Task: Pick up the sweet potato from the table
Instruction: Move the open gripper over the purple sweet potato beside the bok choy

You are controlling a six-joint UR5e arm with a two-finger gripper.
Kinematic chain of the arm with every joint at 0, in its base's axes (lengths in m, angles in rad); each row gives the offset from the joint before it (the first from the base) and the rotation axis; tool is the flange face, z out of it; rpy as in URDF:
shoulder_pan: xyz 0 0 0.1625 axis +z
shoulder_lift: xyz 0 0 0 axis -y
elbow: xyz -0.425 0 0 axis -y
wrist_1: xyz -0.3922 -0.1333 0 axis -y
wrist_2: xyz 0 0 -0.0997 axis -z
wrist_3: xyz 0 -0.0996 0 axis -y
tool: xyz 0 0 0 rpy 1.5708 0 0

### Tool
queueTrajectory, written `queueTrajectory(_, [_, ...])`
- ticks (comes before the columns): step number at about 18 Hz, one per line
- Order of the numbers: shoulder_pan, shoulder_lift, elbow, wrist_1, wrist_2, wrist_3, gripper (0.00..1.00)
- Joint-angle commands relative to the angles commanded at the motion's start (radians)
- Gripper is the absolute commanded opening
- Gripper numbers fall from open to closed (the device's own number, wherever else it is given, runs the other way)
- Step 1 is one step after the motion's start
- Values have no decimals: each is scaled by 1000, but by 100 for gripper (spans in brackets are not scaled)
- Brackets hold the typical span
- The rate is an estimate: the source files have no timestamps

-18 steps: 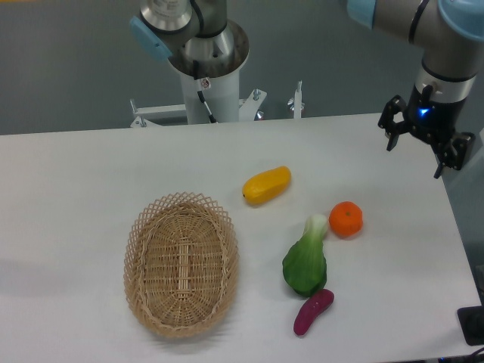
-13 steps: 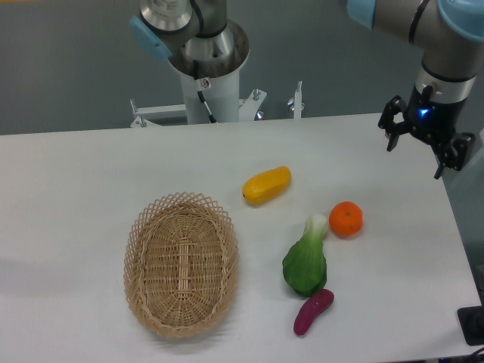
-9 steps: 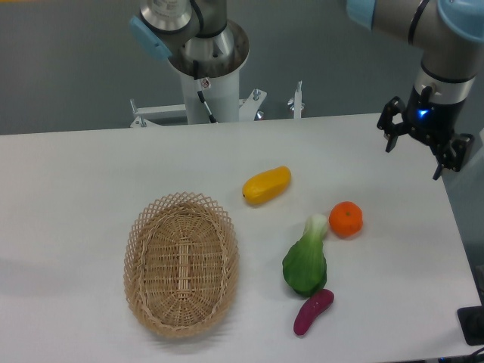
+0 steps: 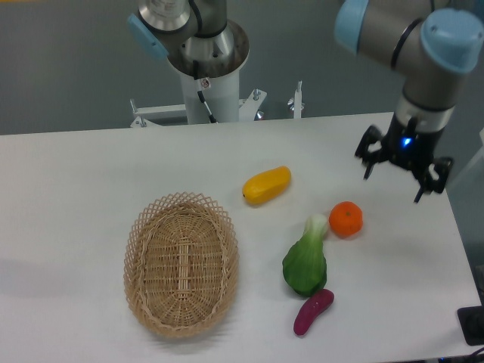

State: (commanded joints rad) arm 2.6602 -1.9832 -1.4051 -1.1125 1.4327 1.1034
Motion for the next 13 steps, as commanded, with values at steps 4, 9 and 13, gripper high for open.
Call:
queueTrajectory(4, [-69, -86, -2, 63, 5, -42, 100])
queueTrajectory(9, [-132, -206, 2, 213, 6, -53, 100])
queueTrajectory(13, [-181, -265, 24, 252, 50, -83, 100])
